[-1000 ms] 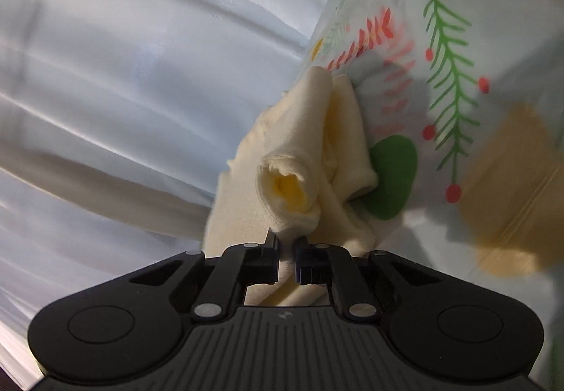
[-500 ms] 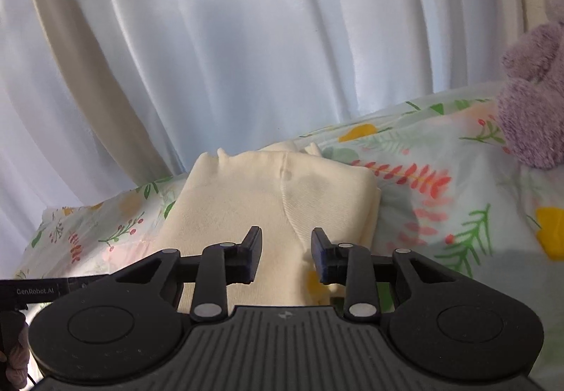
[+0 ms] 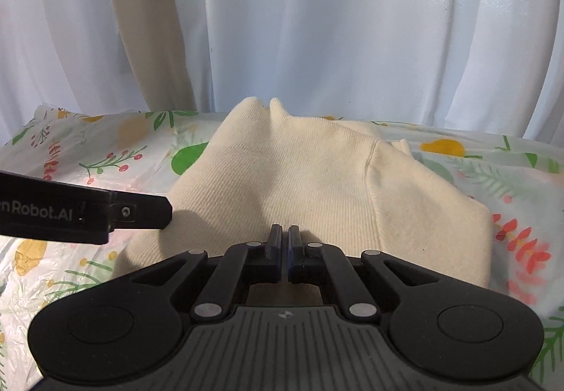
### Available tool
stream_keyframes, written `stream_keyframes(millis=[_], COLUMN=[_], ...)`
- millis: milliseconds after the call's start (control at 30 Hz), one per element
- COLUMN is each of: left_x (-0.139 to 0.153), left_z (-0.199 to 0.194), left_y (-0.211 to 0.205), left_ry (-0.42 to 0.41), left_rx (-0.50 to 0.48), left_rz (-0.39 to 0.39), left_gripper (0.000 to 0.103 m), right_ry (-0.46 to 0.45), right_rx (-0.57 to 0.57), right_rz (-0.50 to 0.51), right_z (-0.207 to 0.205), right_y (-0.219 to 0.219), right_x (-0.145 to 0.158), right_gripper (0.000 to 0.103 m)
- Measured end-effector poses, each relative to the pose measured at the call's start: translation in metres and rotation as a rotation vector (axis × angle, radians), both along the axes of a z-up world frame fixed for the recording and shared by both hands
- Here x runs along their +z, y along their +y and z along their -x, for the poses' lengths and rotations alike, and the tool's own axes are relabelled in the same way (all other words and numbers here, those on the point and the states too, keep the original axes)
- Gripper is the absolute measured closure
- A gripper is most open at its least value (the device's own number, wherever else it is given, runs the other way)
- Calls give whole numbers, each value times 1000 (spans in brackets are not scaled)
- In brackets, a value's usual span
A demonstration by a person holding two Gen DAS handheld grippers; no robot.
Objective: Fold small clothes
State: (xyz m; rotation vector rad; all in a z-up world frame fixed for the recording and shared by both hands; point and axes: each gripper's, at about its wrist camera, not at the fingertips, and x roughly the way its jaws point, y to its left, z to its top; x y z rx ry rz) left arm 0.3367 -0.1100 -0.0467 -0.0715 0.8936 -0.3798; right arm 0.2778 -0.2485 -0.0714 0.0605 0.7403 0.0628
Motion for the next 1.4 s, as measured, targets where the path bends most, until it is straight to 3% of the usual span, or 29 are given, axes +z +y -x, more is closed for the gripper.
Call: stream_keyframes(millis=[133,333,433,500,533,567,600,633,767,933,1167,1300,1400], left_x=[-7,-41,-47,-44,-42,-40,-38,-37,-48,-64,-69,-71,-72], left_z=[-27,-59,-62,-59,-56,-54,-51,-48,-48,-57,-57,-56,-56], left_y=[-10,-26,-27,-18,-9,-1,8,17,27,20,20,28,32], left_ry=[44,130,97,83,86,95,108,130,241,298,294,321,338], left_rx=[20,37,-2,-26,-36,-47,-61,-77,-123,-99,-103,-102,-103], left_rz=[71,88,80,97,125,162,200,245,369,433,450,479,504], left_gripper=[33,31,30,30,30,30,30,32,32,34,39,39,38], right_ry=[-57,41,75,37,10,-14,-28,-25,56,50,75,77,75], right_rx=[-115,-106,-100,-141,-180,-209,-225,-236,-263,-240,-218,-224,-226], right_rz=[7,-5,-48,-134,-178,-224,-269,-324,-541,-654,-721,-640,-660], right_z=[-15,-43,-44,-29,-15,-1,12,23,37,27,10,12,19], right_y=[-22,-38,-48,-66,-80,-94,-108,-123,-159,-161,-164,-171,-178], right_x=[12,-15,-6,4,9,11,12,9,-16,-34,-43,-34,-36], right_gripper=[99,102,102,99,84,55,44,40,42,43,42,43,43])
